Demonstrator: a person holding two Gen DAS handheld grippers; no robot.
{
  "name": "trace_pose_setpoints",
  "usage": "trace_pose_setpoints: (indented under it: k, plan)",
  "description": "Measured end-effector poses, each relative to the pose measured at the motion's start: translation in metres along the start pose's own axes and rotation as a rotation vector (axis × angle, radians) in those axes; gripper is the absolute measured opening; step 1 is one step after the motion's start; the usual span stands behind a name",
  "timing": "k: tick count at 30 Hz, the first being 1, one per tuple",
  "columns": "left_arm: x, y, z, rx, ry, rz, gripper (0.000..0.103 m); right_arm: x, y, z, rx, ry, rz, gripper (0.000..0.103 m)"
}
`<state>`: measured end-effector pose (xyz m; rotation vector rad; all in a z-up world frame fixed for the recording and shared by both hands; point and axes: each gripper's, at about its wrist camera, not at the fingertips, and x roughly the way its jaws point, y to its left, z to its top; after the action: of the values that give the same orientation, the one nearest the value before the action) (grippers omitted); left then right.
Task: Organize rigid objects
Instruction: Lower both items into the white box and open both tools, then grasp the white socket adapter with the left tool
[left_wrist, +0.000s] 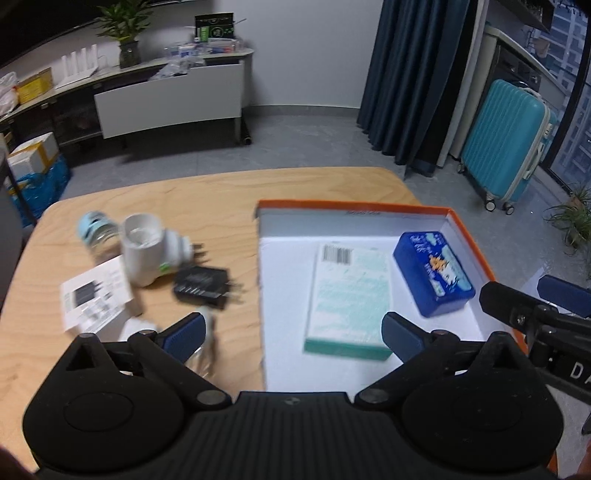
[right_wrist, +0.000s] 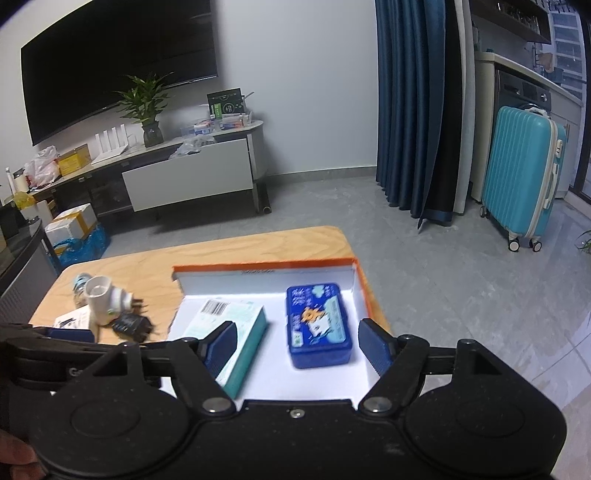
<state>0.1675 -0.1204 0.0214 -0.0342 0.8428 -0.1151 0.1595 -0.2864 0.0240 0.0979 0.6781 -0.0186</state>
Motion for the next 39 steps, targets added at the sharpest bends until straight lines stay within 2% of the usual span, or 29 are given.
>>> trace_pose_setpoints:
  k: [12,27,39]
  plan:
    - [-0.038,0.025,-0.028,-0.004,-0.018,0.045,0.103,-0.026,0.034,-0.020,-0.029,0.018,0.050,0.086]
    - [-0.059,0.065,-0.051,-0.073,-0.029,0.067,0.103,-0.036,0.078,-0.029,-0.104,0.027,0.110,0.087]
    - [-0.074,0.105,-0.079,-0.131,-0.037,0.082,0.103,-0.037,0.114,-0.048,-0.152,0.068,0.211,0.087]
